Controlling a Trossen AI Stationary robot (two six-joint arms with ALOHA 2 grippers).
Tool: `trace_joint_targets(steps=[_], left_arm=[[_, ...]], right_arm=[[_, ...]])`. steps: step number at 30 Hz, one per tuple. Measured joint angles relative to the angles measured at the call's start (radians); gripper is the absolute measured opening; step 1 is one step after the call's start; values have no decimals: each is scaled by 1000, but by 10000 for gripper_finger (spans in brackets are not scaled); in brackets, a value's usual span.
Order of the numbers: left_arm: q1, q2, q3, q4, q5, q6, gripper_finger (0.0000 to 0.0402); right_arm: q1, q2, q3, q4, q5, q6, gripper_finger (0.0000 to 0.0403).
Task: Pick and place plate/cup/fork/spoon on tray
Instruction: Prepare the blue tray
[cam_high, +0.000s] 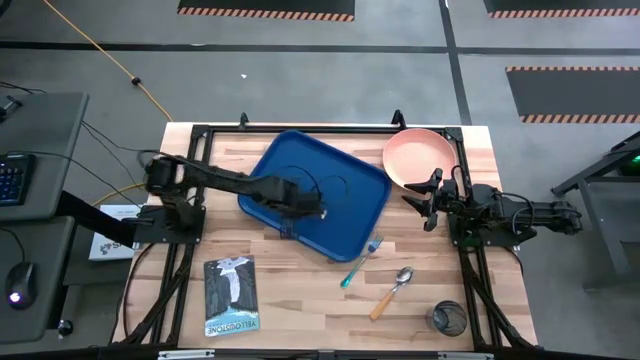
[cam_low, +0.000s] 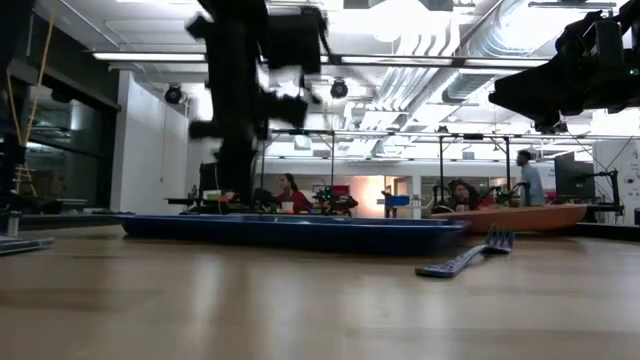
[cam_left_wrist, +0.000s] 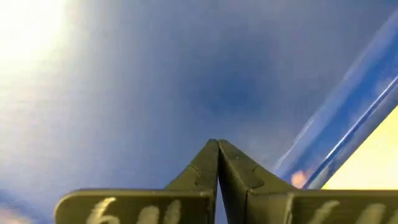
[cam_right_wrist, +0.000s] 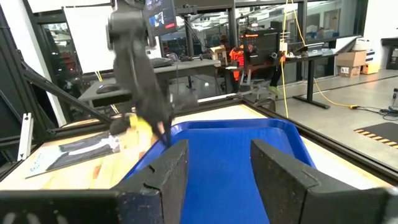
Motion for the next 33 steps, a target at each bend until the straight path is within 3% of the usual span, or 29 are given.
trace_joint_targets(steps=[3,10,15,20,26,30,33], left_arm=[[-1,-112,-60,94,-45,1,0],[25,-445,-381,611,-42,53,0],[34,-659,-582,979,50,125,0],[34,-787,-703,1271,123,149,0],[30,-853,-732,1337,172,148,0],[30,-853,-731,1338,173,150,0],[30,-854,-731,1345,173,150,0]], right_arm=[[0,0,0,0,0,0,165],[0,0,0,0,0,0,165],[-5,-1,0,0,0,0,165],[-5,-1,0,5,1,0,165],[-5,2,0,284,40,173,165],[-5,12,0,605,61,84,165],[-5,84,1,744,32,81,165]])
